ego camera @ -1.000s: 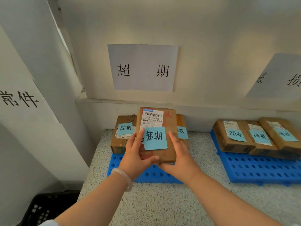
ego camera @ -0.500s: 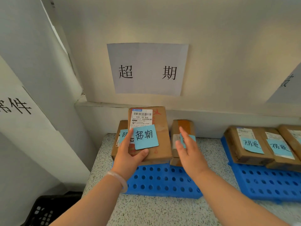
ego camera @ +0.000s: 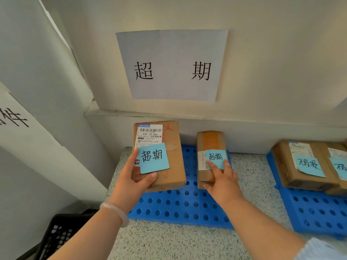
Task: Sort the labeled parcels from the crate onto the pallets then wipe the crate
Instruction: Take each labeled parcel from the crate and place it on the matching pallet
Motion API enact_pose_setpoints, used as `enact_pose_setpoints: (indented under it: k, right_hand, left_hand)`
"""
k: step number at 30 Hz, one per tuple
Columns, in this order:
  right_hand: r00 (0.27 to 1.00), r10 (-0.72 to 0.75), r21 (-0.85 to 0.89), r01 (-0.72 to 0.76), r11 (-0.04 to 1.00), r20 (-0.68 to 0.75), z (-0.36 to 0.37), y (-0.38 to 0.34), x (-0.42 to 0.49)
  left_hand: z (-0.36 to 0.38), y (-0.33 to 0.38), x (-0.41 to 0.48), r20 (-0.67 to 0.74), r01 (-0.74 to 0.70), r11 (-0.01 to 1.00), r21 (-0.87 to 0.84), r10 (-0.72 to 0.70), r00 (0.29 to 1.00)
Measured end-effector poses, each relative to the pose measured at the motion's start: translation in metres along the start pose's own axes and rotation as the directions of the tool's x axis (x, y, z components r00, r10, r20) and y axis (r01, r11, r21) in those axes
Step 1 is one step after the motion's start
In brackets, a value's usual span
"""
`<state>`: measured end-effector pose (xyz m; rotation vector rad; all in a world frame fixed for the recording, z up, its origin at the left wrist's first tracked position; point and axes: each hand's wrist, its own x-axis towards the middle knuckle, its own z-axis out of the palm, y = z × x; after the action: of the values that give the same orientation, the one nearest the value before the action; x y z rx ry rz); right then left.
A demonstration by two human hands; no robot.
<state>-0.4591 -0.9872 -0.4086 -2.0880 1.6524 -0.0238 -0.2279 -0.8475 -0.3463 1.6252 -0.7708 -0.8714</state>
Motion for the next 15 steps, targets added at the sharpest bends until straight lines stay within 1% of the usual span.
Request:
enact_pose_setpoints:
  k: [3,8,11,15]
  right_hand:
    - [0.999,-0.032,-0.030,0.031,0.999,-0.018,-0.002,-0.006,0.001]
    - [0.997,-0.079,-0.023,0.078,0.997,-0.028,0.005,-0.011,0.000]
    - [0.990,-0.142,-0.031,0.142,0.989,0.003,0.011,-0.019,-0.003]
    - [0.975,-0.218,0.003,0.218,0.976,0.051,0.021,-0.035,-0.005]
  left_hand:
    - [-0.004,0.001,0.001,-0.015,0.014,0.999,-0.035,-0.014,1.000]
    - [-0.005,0.001,0.001,-0.002,0.005,0.999,-0.048,-0.005,1.000]
    - [-0.008,0.002,0.002,0.005,0.008,0.999,-0.049,-0.008,1.000]
    - [-0.015,0.002,0.006,-0.015,0.009,0.999,-0.032,-0.010,1.000]
